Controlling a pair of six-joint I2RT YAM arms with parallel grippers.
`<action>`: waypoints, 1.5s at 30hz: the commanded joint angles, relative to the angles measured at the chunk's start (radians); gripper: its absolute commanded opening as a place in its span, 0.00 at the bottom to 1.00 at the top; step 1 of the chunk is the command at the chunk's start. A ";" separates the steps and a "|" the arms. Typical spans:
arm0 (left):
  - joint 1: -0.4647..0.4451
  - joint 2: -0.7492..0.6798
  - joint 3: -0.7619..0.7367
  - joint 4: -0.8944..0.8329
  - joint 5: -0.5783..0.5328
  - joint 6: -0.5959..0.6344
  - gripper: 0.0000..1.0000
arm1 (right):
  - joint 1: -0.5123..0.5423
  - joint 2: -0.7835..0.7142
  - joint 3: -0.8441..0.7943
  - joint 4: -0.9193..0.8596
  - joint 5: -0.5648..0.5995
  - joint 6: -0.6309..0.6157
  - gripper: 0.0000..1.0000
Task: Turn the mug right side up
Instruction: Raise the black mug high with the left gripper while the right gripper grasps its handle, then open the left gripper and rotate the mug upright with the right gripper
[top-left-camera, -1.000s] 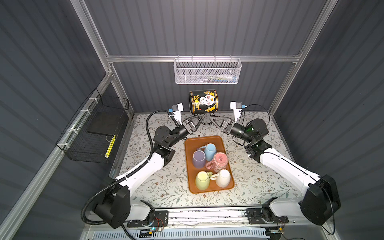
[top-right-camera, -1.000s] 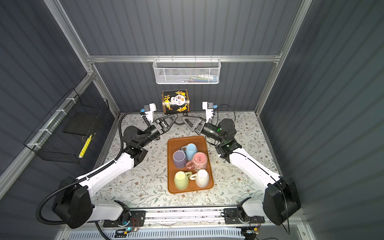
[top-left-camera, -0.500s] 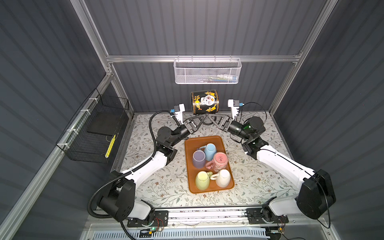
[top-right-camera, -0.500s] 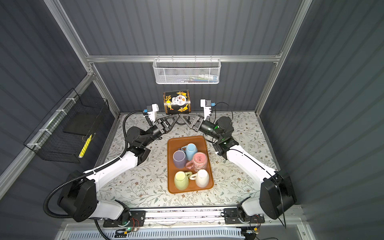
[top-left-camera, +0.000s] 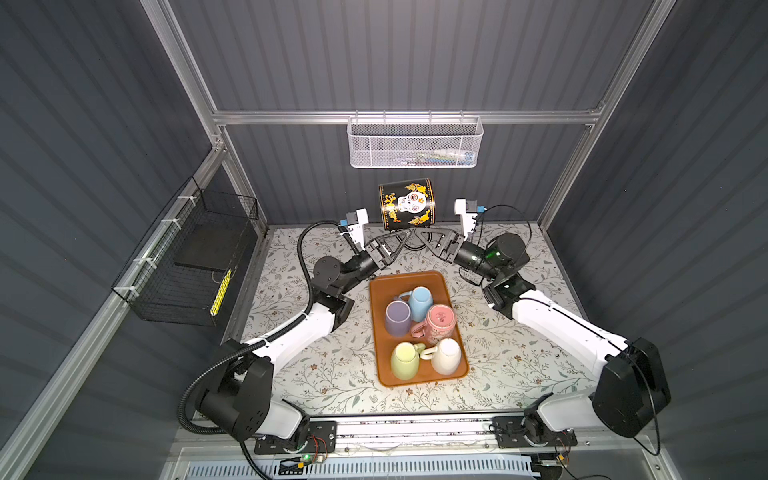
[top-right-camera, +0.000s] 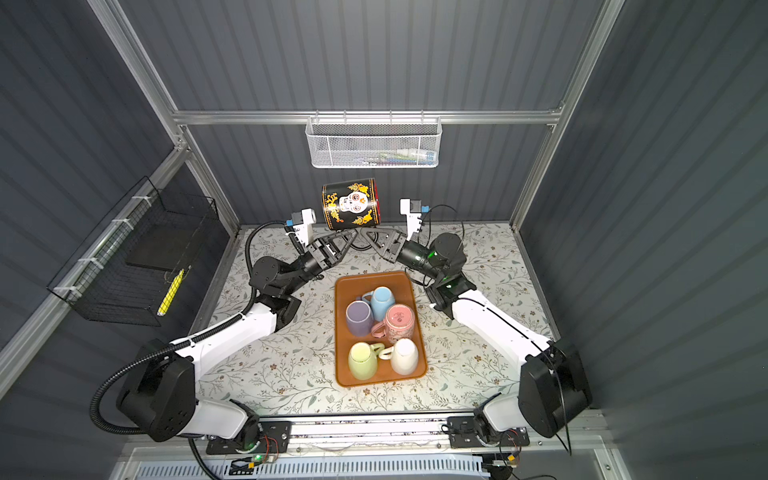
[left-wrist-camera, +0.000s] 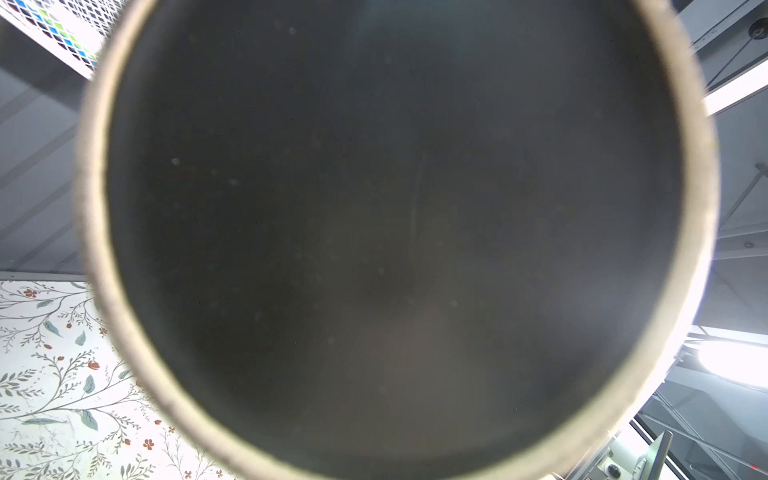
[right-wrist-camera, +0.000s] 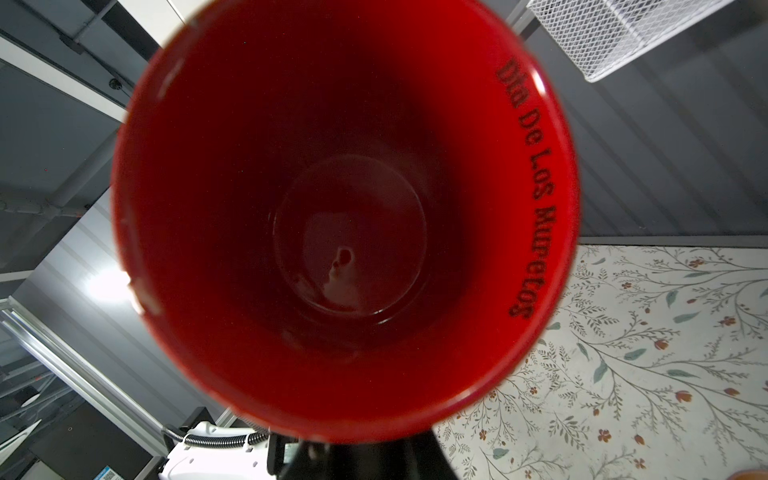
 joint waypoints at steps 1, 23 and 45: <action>0.008 -0.010 0.009 0.122 0.005 0.000 0.00 | 0.000 -0.012 0.026 0.070 0.004 -0.042 0.00; 0.063 -0.094 -0.057 -0.203 0.005 0.210 1.00 | -0.074 -0.109 -0.115 0.106 0.016 -0.024 0.00; 0.084 -0.262 -0.032 -1.142 -0.498 0.667 1.00 | -0.116 -0.243 0.073 -0.836 0.390 -0.566 0.00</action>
